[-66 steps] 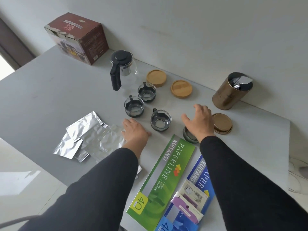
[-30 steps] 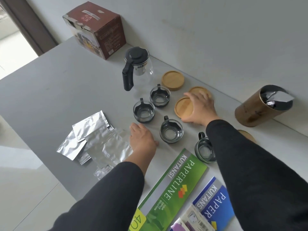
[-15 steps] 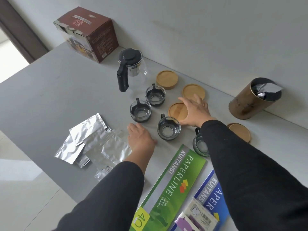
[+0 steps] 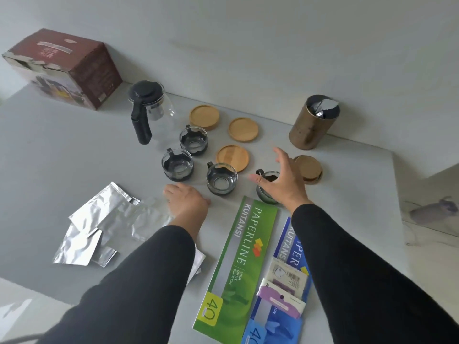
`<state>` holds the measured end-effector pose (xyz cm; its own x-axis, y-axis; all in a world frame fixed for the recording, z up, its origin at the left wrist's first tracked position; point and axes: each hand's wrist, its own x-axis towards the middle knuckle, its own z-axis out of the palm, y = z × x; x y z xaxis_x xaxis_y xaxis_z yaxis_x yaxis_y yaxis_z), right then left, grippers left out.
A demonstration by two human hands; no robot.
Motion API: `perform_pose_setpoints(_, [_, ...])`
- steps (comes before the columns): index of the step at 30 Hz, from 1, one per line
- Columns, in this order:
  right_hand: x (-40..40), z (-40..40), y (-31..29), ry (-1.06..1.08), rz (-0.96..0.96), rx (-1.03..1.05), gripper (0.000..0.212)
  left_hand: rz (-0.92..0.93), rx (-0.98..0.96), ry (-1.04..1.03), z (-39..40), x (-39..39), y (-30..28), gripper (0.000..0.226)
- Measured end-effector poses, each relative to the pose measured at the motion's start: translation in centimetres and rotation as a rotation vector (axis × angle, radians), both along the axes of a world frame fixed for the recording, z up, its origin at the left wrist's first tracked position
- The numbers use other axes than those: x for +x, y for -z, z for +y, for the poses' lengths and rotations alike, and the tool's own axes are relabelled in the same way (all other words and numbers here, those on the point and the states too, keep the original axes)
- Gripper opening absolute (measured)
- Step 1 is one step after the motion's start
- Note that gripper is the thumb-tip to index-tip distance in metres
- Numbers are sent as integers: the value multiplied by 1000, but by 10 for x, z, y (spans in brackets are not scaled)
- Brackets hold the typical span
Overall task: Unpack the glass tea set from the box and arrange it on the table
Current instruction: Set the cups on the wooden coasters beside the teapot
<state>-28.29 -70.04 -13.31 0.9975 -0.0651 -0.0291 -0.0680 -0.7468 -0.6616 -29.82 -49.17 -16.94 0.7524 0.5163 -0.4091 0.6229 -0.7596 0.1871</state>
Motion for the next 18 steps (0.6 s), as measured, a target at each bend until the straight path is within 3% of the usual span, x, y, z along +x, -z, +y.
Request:
perform_pose_setpoints(7, [-31, 2, 30, 113, -14, 57, 114, -13, -2, 8, -1, 0, 8, 95])
perform_pose_setpoints(18, [4, 4, 25, 130, -90, 108, 115, 25, 15, 13, -3, 0, 1, 96])
